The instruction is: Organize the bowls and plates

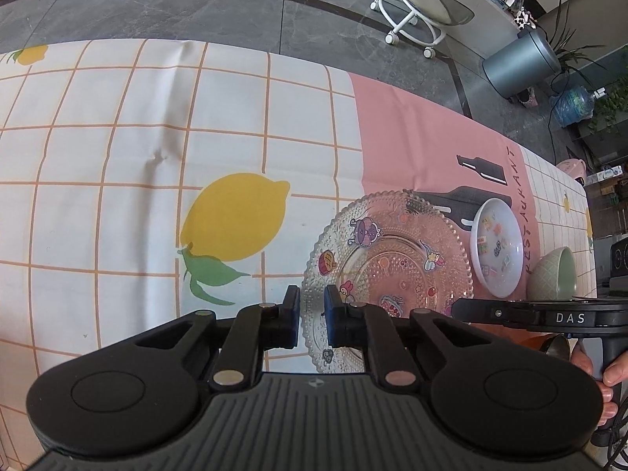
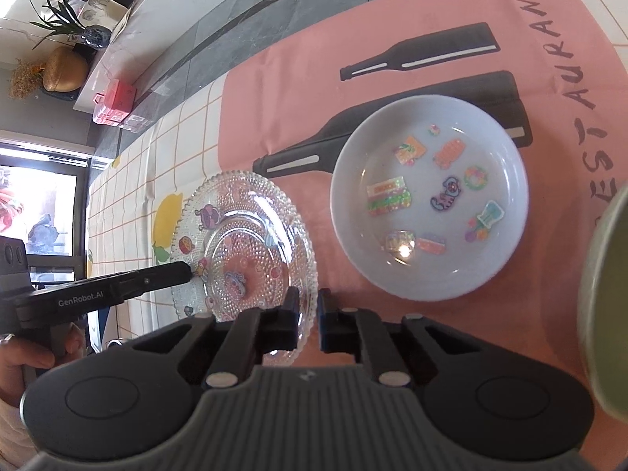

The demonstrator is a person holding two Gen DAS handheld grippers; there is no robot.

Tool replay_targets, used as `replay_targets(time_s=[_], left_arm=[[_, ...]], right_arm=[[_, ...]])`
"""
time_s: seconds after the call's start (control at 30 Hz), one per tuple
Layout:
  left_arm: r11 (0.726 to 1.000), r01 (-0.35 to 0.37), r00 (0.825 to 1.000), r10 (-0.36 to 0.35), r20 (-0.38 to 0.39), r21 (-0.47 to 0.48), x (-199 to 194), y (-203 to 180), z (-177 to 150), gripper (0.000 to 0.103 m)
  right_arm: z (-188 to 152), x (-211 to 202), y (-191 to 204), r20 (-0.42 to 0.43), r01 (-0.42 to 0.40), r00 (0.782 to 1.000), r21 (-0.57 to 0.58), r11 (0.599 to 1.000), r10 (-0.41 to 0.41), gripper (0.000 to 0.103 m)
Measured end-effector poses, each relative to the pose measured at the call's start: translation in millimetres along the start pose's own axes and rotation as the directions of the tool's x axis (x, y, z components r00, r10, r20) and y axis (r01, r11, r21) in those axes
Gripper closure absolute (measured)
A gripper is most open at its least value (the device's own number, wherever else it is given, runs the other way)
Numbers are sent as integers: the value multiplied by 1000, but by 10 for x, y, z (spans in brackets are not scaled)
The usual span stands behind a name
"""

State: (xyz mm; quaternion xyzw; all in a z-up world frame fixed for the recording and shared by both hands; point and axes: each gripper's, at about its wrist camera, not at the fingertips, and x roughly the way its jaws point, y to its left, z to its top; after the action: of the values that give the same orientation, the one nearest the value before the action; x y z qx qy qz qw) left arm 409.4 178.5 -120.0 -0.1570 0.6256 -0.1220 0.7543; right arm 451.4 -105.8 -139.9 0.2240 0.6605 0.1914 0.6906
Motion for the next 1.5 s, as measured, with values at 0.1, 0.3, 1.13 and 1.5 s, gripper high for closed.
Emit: replay_targets(time_s=[0.1, 0.3, 1.13, 1.5], left_arm=[[1000, -8, 1000, 8, 14, -4, -5, -16, -17, 89], [1000, 5, 999, -4, 44, -18, -132, -36, -45, 90], [999, -15, 953, 26, 301, -38, -1465, -841, -1486, 90], [994, 28, 929, 15, 369, -110, -1448, -746, -2537, 90]], right_arm=[[-17, -12, -24, 10, -11, 1000, 13, 1000, 11, 97], [-24, -116, -16, 44, -30, 999, 13, 999, 29, 98], [-1492, -1562, 346, 214, -130, 964, -137, 982, 157, 98], [-2538, -1540, 122, 206, -161, 959, -169, 972, 194, 98]])
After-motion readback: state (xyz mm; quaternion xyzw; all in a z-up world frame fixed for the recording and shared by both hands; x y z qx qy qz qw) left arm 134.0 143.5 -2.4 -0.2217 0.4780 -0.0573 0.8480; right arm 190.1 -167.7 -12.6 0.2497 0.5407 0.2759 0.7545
